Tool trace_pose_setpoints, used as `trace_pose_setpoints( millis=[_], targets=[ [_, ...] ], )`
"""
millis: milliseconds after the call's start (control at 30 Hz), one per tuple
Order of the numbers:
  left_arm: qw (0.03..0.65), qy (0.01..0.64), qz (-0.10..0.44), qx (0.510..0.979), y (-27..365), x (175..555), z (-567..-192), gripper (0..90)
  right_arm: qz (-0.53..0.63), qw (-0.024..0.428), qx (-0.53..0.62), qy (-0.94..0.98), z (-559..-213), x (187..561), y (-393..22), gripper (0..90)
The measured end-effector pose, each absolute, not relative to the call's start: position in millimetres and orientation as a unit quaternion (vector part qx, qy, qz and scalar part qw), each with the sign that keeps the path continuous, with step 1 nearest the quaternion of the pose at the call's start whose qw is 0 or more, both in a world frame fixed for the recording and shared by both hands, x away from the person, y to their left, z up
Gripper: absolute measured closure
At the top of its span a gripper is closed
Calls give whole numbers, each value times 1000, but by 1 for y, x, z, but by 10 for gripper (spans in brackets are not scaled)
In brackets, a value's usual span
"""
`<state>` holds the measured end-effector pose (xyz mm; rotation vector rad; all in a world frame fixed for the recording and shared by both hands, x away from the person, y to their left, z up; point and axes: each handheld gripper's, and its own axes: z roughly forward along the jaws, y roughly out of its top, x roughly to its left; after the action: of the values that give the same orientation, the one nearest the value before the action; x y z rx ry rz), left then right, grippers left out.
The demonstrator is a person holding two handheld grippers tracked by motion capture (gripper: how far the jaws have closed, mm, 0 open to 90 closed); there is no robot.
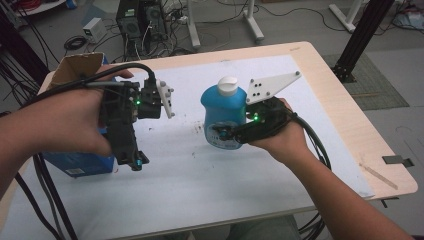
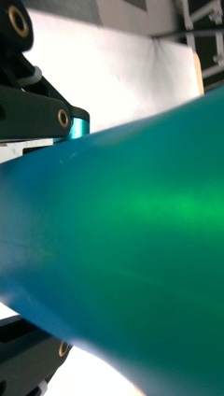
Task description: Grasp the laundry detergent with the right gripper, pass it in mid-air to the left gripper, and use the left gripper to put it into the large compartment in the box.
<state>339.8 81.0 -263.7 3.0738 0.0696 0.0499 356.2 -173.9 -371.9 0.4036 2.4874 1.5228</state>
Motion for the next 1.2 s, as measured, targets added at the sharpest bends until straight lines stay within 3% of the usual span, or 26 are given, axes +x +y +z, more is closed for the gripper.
trace_pose_setpoints(
  millis=[600, 1200],
  targets=[
    [45, 10, 6, 999, 57, 333, -237, 17, 514, 7, 46, 856, -370, 326, -127, 462],
    [49, 18, -11, 999, 43, 330, -240, 17, 519, -19, 22, 854, -366, 324, -88, 463]
  ],
)
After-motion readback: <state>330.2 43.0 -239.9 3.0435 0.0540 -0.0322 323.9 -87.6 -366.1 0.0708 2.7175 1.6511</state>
